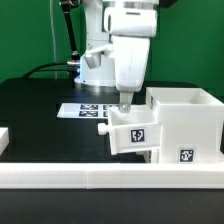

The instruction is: Assemble drawer

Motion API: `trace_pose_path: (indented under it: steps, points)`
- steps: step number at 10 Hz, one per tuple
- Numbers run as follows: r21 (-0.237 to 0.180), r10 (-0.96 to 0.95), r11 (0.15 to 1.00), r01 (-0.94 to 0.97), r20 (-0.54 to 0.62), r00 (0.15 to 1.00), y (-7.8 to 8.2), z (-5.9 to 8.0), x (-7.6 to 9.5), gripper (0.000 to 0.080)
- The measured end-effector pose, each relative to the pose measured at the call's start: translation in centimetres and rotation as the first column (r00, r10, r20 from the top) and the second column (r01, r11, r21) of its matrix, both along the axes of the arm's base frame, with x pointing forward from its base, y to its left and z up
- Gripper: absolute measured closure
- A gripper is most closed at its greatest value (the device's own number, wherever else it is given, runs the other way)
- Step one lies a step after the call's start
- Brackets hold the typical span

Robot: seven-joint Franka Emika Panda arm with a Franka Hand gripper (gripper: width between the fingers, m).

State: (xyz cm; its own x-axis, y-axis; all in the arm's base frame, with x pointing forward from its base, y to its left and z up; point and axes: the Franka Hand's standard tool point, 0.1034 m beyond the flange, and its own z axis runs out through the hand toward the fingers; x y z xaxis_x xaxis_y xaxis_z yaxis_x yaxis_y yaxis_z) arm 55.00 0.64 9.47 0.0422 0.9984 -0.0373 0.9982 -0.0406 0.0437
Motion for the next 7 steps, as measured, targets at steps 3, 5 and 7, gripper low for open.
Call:
trace_pose_path:
  steps: [3, 5, 7]
  points:
    - [-0.017, 0.038, 0.999, -0.037, 0.02, 0.999, -2.5, 2.1, 2.0, 0.0151]
    - [-0.021, 0.062, 0.998, -0.062, 0.018, 0.998, -4.5, 2.0, 2.5, 0.0151]
    - [-0.016, 0.092, 0.996, -0.092, 0.005, 0.996, -6.5, 0.5, 3.2, 0.0151]
